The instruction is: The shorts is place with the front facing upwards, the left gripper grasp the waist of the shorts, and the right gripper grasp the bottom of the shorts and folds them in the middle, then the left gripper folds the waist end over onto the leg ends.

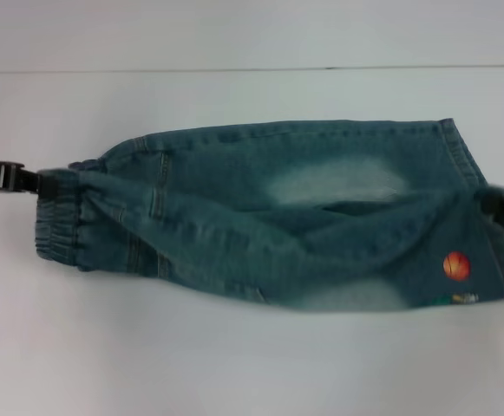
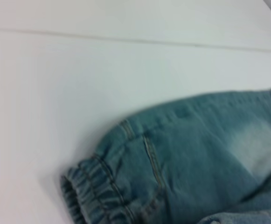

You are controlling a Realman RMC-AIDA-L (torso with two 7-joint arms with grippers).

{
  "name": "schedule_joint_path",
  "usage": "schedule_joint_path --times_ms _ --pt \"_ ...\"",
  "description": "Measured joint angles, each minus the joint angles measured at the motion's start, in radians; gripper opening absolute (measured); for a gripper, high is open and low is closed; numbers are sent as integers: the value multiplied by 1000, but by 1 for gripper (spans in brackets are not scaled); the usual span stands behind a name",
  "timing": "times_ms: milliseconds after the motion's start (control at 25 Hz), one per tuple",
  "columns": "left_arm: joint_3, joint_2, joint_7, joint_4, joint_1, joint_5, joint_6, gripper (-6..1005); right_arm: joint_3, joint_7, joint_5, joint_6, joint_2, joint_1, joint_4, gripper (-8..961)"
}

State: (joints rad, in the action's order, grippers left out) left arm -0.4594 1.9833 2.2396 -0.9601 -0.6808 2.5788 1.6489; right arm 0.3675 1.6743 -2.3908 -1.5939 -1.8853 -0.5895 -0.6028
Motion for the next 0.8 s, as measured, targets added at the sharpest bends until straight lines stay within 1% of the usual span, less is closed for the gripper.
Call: schedule_joint_path --times_ms 80,240,440,680,800 --pt "6 0 0 15 0 -7 -31 94 -2 -25 63 41 -3 15 37 78" --pt "4 2 -1 48 0 -18 -94 95 -9 -54 141 117 -10 21 92 82" --pt "-1 9 -9 67 0 -23 -163 97 -12 -61 216 218 -35 20 98 88" --pt "-2 16 -12 72 8 -35 -234 100 -9 -66 262 305 -48 6 129 94" --pt "-3 20 -15 82 11 -41 -263 101 -8 -66 293 342 -62 -2 132 97"
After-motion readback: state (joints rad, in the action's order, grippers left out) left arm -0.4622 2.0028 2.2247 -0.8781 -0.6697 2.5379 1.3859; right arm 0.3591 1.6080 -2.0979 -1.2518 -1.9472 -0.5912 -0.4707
